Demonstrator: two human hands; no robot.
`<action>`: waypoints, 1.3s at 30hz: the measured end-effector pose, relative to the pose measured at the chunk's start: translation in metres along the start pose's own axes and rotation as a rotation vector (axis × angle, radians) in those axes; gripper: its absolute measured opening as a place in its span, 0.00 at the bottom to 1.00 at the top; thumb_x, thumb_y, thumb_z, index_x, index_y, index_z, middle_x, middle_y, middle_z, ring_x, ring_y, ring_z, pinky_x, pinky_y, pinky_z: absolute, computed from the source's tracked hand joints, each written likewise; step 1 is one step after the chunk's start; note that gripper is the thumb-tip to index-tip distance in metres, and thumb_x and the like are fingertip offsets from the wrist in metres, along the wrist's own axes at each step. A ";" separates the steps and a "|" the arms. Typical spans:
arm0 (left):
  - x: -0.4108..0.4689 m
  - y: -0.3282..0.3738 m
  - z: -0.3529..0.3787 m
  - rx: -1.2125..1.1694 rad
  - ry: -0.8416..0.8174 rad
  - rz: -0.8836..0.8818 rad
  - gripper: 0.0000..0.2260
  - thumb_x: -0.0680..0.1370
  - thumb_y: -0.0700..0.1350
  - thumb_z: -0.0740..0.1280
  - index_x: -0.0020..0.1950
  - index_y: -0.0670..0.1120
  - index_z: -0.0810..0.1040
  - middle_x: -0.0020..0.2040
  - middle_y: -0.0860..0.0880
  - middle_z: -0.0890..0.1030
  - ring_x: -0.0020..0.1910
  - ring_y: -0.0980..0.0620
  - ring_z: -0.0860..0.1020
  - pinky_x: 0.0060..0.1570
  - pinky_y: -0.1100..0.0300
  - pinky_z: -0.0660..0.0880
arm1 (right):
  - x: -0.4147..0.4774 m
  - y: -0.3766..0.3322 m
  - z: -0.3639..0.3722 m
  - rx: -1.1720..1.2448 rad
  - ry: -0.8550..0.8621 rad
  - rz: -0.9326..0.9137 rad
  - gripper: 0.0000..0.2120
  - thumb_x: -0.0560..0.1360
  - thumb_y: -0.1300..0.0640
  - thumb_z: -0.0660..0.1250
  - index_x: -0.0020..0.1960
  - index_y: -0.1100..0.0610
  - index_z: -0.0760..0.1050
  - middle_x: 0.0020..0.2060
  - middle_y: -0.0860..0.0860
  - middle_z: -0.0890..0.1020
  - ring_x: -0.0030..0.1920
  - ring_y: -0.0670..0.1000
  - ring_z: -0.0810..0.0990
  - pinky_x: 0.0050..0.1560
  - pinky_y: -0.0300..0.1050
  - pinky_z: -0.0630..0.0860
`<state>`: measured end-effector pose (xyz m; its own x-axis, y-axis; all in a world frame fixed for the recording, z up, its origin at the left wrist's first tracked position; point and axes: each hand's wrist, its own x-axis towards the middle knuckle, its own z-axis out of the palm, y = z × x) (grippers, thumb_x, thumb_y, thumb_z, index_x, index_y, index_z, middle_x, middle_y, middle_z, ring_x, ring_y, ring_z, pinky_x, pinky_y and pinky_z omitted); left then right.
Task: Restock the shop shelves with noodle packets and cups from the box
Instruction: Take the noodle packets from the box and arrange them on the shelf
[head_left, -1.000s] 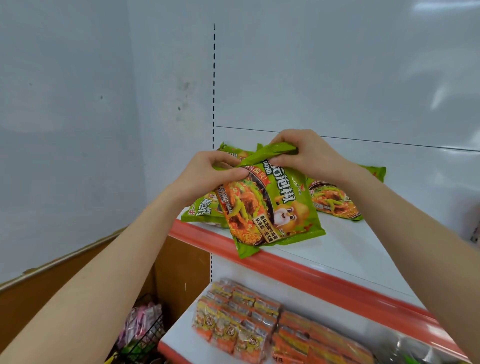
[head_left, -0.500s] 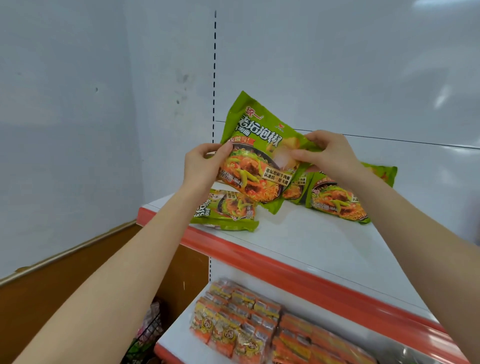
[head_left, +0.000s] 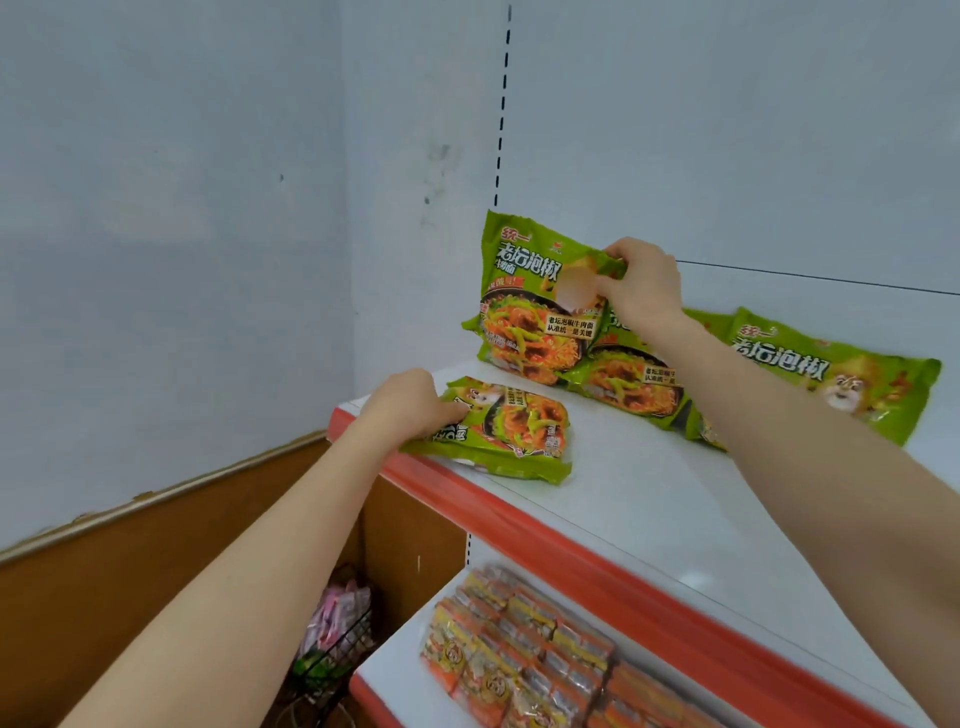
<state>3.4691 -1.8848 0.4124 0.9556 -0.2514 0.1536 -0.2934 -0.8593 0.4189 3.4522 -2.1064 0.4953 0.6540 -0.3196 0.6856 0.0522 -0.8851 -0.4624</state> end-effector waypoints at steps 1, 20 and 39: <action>-0.001 0.001 -0.001 -0.044 0.025 -0.001 0.24 0.76 0.52 0.65 0.26 0.43 0.60 0.24 0.48 0.62 0.24 0.52 0.62 0.25 0.59 0.57 | 0.002 0.000 0.006 -0.015 -0.015 -0.005 0.18 0.73 0.59 0.66 0.62 0.60 0.73 0.60 0.58 0.77 0.61 0.59 0.72 0.58 0.48 0.67; 0.000 -0.025 -0.033 -0.345 0.499 0.040 0.13 0.77 0.46 0.65 0.36 0.39 0.74 0.26 0.49 0.67 0.27 0.51 0.65 0.30 0.59 0.60 | 0.030 0.014 0.079 -0.130 -0.169 0.065 0.13 0.74 0.59 0.67 0.55 0.67 0.75 0.53 0.64 0.79 0.55 0.62 0.76 0.51 0.48 0.72; -0.002 0.029 -0.046 -0.593 0.388 0.400 0.05 0.75 0.44 0.68 0.40 0.46 0.77 0.34 0.48 0.78 0.34 0.50 0.75 0.35 0.54 0.73 | -0.019 -0.001 -0.041 0.404 -0.685 0.007 0.16 0.75 0.49 0.65 0.61 0.49 0.70 0.51 0.46 0.80 0.50 0.43 0.81 0.49 0.39 0.77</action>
<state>3.4572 -1.8889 0.4659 0.7299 -0.2241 0.6458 -0.6802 -0.3310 0.6540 3.4083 -2.1134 0.5060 0.9672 0.0706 0.2441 0.2301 -0.6504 -0.7239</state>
